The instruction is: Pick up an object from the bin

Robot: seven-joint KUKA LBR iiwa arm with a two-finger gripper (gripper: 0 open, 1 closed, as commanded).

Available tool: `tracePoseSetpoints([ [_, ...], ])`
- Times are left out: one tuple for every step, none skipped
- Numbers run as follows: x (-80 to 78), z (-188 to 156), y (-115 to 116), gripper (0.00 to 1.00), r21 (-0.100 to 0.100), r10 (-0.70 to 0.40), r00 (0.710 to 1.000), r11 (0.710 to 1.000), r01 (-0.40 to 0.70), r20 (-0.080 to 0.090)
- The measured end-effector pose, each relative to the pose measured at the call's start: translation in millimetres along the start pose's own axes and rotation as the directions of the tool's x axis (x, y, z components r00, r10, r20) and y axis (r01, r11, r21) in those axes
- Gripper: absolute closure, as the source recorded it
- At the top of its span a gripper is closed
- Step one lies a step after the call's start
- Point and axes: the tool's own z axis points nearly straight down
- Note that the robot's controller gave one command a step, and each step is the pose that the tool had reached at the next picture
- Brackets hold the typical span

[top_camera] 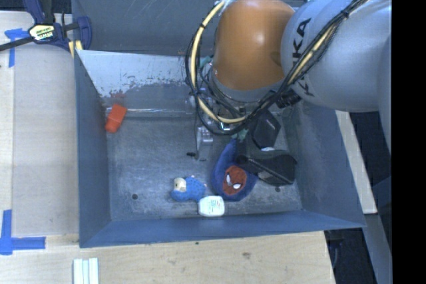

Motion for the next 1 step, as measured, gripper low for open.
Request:
tracePoseSetpoints([
  [88.5,29.2,-1.4,0.00,0.000,-0.197,0.980,0.980,0.197,0.001],
])
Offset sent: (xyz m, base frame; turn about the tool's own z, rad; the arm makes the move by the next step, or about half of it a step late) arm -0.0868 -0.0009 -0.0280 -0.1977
